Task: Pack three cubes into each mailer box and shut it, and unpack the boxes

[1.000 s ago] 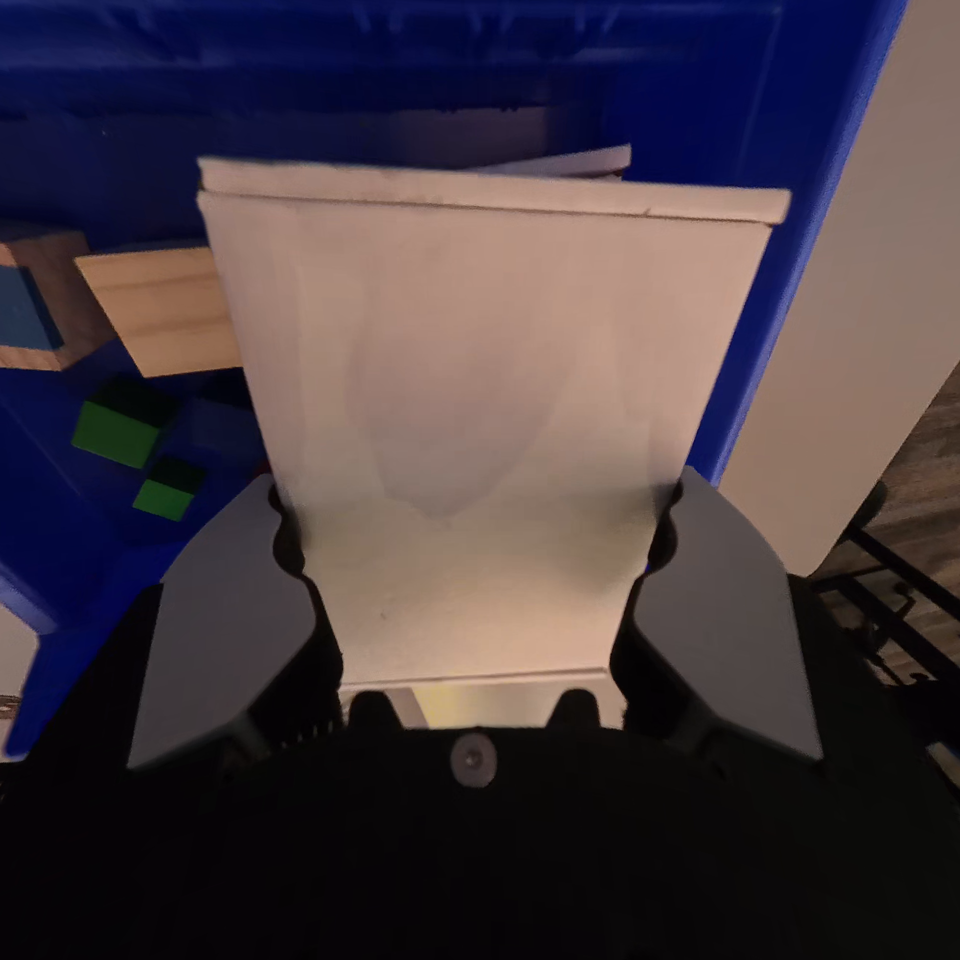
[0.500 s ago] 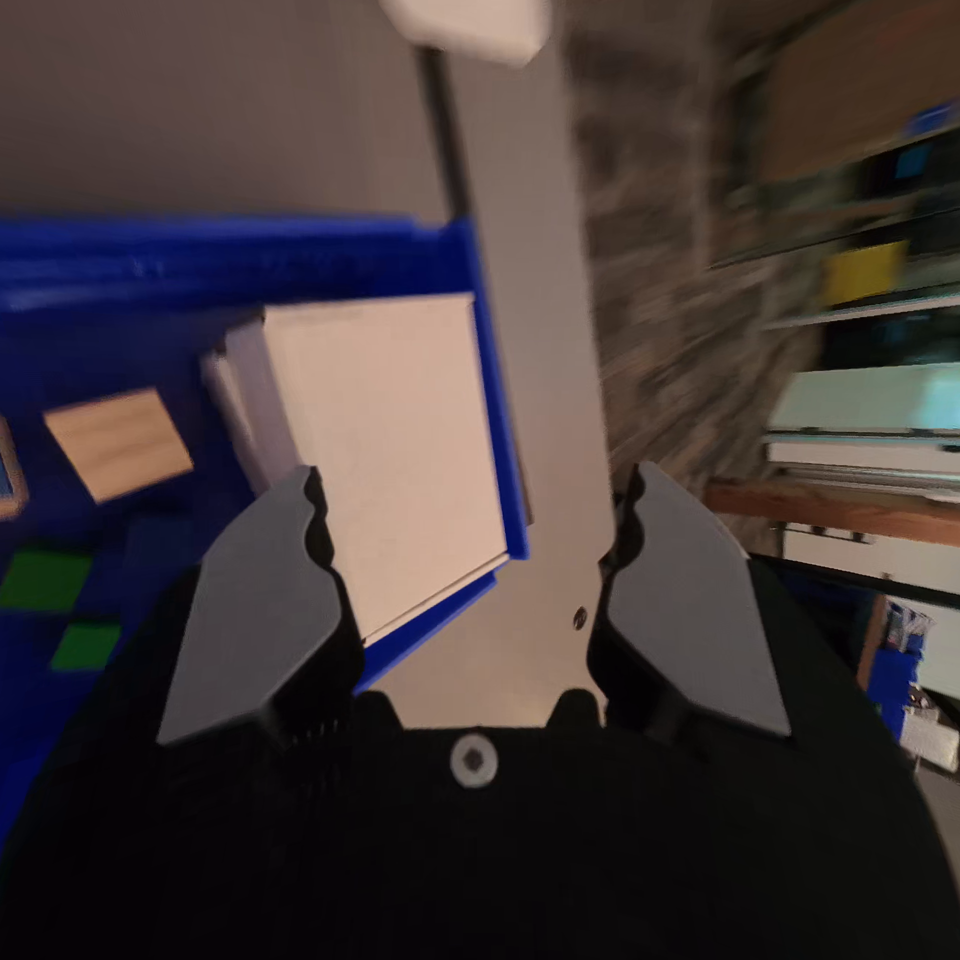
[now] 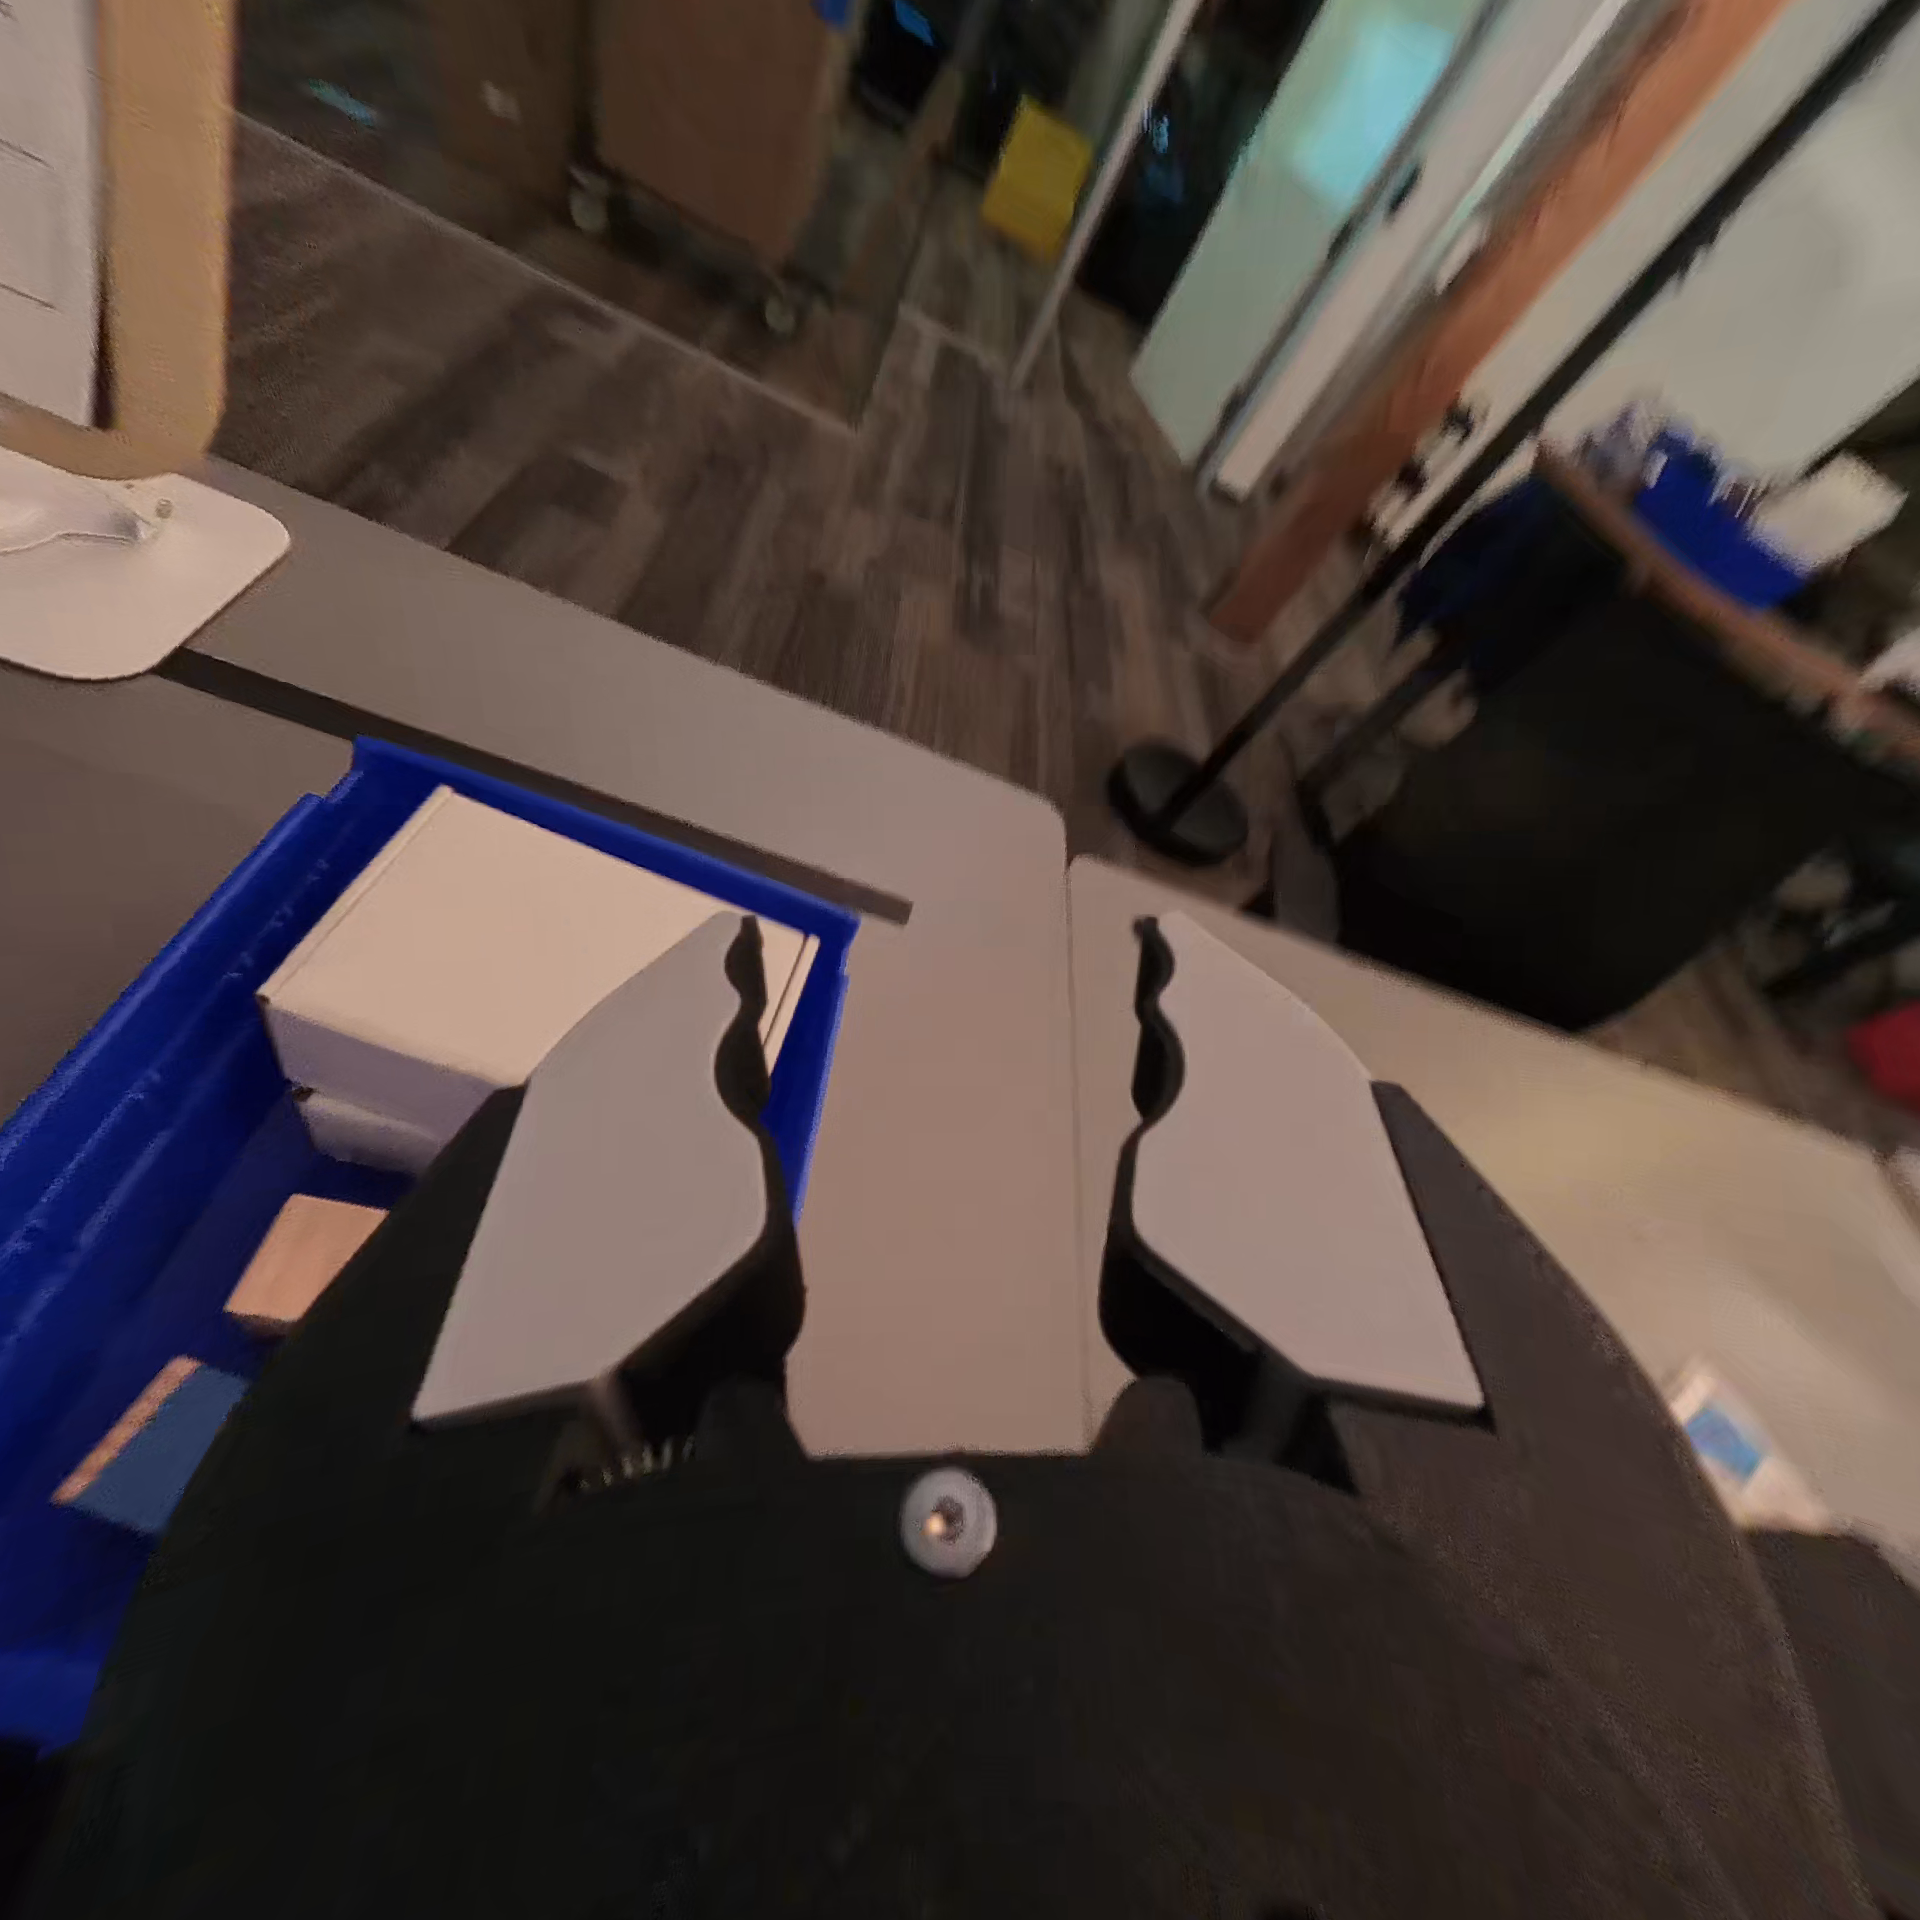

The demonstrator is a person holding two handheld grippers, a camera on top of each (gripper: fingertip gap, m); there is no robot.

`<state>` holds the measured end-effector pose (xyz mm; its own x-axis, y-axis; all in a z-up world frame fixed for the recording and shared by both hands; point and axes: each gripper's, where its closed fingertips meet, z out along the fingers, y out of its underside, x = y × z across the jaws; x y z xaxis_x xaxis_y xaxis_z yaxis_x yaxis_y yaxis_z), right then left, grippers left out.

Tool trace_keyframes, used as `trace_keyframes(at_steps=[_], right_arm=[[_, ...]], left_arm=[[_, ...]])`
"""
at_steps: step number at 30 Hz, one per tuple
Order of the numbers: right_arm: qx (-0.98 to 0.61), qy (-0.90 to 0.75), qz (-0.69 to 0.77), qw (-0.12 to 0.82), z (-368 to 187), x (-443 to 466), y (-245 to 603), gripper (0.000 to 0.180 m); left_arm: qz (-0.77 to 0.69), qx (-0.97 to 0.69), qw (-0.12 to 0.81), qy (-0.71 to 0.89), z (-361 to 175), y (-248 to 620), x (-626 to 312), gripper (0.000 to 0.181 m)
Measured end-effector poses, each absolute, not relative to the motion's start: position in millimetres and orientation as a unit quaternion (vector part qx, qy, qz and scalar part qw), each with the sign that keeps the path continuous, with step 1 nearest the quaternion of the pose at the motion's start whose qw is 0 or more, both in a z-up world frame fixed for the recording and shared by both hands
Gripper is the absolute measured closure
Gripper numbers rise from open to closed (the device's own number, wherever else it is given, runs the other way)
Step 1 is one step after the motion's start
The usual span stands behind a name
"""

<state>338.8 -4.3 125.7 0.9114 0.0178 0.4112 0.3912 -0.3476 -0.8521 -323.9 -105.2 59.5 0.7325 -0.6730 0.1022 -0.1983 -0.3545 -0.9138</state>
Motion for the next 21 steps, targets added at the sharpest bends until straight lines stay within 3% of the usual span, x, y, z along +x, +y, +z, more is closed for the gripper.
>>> trace_keyframes(at_steps=[6,12,21], right_arm=[[-0.876,0.002,-0.096,0.473,64,381,-14,0.111],[-0.884,0.052,-0.036,0.463,20,404,-15,0.117],[-0.887,0.084,0.012,0.454,-11,433,-20,0.121]], left_arm=[[-0.167,-0.801,0.522,0.243,68,-114,-377,0.076],[-0.125,-0.811,0.54,0.188,84,-118,-411,0.079],[-0.142,-0.791,0.574,0.157,93,-82,-390,0.082]])
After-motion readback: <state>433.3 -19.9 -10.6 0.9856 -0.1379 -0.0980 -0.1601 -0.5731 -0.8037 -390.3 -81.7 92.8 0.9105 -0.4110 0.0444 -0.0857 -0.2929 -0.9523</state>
